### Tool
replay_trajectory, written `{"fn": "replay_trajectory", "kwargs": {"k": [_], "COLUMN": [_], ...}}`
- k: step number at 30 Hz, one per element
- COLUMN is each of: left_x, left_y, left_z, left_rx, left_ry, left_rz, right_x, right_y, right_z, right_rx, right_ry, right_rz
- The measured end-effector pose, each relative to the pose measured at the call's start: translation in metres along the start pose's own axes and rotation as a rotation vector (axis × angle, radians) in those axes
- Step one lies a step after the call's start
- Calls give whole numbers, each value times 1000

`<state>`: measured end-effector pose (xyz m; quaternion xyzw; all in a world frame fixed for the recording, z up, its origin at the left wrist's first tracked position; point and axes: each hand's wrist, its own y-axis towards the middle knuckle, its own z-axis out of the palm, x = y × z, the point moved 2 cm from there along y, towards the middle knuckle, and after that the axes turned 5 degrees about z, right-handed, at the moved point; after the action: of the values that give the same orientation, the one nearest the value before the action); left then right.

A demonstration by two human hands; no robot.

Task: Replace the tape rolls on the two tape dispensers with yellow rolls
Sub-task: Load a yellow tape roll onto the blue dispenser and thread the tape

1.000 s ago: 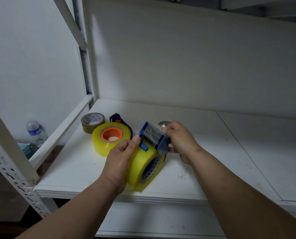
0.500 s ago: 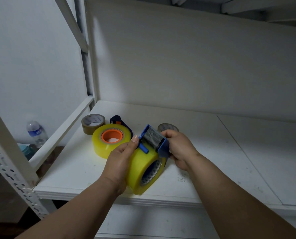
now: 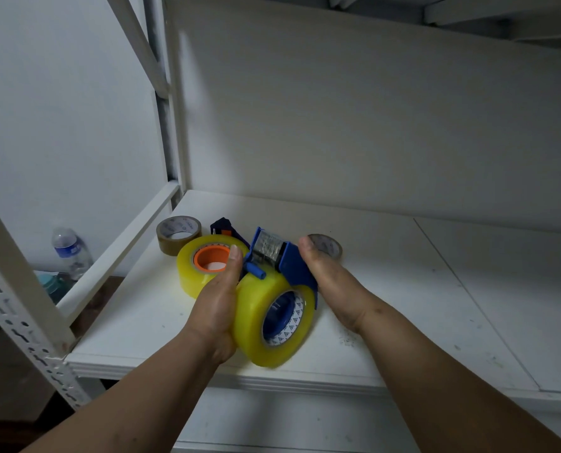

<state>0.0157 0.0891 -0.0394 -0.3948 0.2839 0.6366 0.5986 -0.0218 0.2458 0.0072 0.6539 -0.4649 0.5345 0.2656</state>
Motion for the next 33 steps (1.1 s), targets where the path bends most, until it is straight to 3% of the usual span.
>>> {"fn": "replay_trajectory", "kwargs": {"k": [9,14,18,25,30,33], "left_x": [6,4,5,10,9,10], "left_y": [-2,-1,3,5,9,10], "left_z": [-5,1,4,-5,-5,-4], "left_rx": [-9,22,15,-21,-29,-37], "left_ry": [16,185,191,113,90,86], "left_rz": [-10,72,99,15,-18,-31], "right_x": [-8,7,19,-2,16,16], "right_y": [-2,-1,-1,-3,-4,-2], "right_z": [-7,-13,-1,-13,0,-1], "right_rx": [41,-95,-1,34,50,72], "right_ry": [-51,-59,-11,2,-60,-87], "right_rz": [124,32,-27,109,-38,-27]}}
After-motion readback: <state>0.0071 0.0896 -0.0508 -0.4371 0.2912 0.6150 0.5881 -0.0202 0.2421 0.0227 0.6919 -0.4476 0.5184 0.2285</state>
